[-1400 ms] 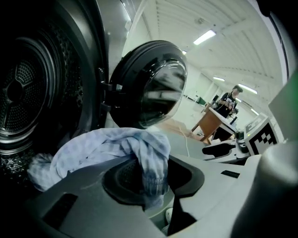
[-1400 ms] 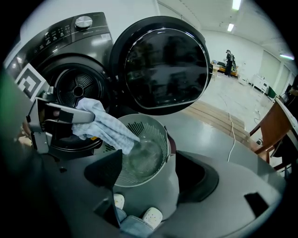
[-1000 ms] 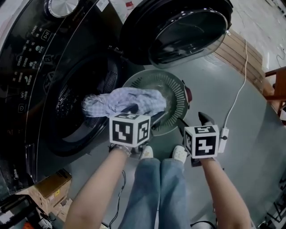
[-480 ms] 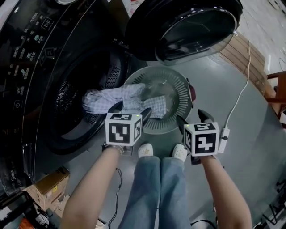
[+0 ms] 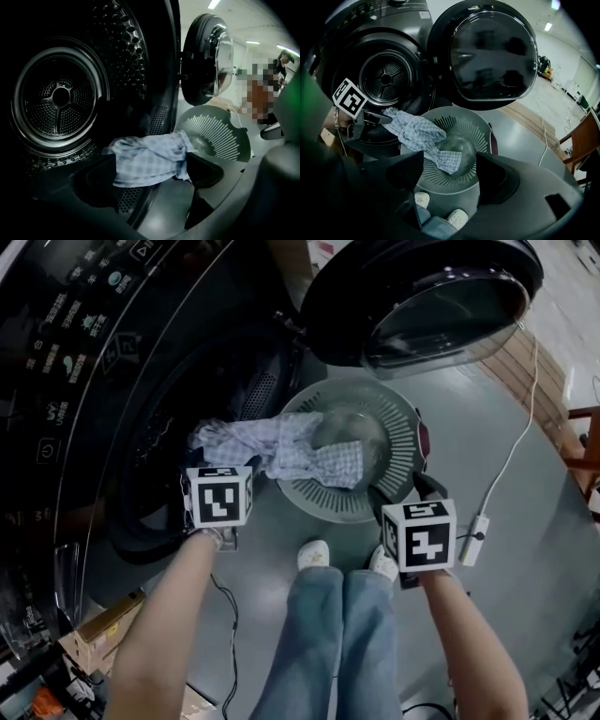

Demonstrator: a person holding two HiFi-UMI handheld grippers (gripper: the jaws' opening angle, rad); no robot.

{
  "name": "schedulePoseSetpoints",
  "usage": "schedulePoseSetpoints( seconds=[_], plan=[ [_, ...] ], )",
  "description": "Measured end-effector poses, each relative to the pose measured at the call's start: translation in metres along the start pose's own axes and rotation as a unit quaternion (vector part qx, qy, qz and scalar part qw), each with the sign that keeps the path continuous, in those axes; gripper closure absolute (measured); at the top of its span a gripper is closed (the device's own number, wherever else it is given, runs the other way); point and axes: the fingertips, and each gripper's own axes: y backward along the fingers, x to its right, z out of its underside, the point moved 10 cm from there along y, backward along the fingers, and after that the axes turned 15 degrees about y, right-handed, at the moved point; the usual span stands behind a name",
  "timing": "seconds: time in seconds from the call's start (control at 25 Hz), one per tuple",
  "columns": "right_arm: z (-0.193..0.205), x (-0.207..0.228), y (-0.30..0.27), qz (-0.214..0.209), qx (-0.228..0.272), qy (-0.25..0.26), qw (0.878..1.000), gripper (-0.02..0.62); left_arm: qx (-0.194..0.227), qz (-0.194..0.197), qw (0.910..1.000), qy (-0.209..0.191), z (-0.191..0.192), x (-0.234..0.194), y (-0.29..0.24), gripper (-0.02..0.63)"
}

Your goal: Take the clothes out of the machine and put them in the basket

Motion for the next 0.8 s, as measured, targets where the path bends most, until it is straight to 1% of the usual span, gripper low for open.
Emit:
schedulePoseSetpoints(
  seconds=[0.12, 0.28, 0.4, 0.48, 0.6, 0.72, 0.8],
  plan=[
    [-0.003, -0.011, -0.007, -0.003, -0.002, 0.003, 1.000, 0.247, -0.006, -0.029, 0.9995, -0.013, -0.001, -0.022, -0.013, 0.163],
    [-0.007, -0.022, -0.018, -0.008, -0.008, 0.010, 1.000, 0.249, -0.018, -0.049, 0.9985, -0.014, -0.006, -0.043, -0.032, 0.161],
    [-0.007, -0.029, -0.023, -0.011, -0.011, 0.011, 1.000, 0.250, -0.031, -0.078, 0.9964, -0.013, -0.006, -0.058, -0.040, 0.130],
    [-0.007, -0.031, -0.027, -0.011, -0.014, 0.011, 1.000, 0.250, -0.042, -0.080, 0.9959, -0.007, -0.005, -0.063, -0.050, 0.117],
    [-0.006, -0.034, -0.034, -0.011, -0.020, 0.015, 1.000, 0.252, -0.054, -0.083, 0.9951, 0.002, 0.002, -0.066, -0.060, 0.116],
    [-0.006, -0.035, -0.040, -0.010, -0.025, 0.020, 0.999, 0.253, -0.048, -0.085, 0.9952, 0.007, 0.006, -0.064, -0.063, 0.117],
    [-0.007, -0.036, -0.042, -0.009, -0.025, 0.023, 0.999, 0.256, -0.044, -0.074, 0.9963, 0.002, 0.006, -0.063, -0.065, 0.117]
  ],
)
